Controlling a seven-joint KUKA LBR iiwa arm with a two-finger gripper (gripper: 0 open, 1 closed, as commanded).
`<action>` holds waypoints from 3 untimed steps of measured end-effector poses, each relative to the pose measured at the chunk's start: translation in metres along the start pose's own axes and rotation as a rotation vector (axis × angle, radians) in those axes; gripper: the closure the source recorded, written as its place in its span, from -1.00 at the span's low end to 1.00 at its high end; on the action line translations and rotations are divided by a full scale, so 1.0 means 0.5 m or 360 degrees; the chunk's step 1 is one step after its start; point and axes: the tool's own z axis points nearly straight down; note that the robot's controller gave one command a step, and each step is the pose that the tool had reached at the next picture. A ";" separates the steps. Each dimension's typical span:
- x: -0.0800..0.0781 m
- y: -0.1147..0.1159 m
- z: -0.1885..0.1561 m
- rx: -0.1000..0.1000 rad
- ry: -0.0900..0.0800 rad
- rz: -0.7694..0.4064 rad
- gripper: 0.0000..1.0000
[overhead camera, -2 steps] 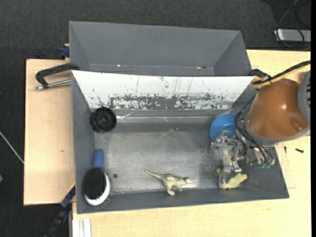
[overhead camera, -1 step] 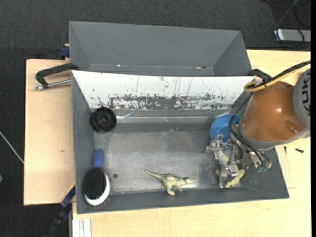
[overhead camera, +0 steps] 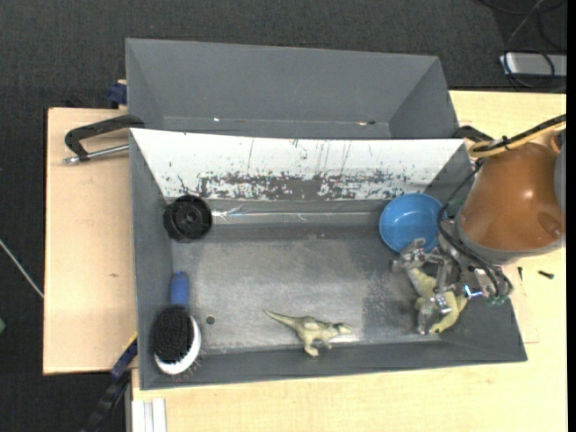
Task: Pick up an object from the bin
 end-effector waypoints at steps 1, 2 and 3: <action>0.015 -0.037 -0.011 -0.0003 0.0000 -0.0052 -1.00; 0.005 -0.047 0.000 -0.0012 0.0005 -0.0170 -1.00; 0.005 -0.050 -0.001 -0.0009 0.0005 -0.0171 1.00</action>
Offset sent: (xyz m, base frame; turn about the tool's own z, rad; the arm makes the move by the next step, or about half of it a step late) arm -0.0050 -0.0197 0.0046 -0.0362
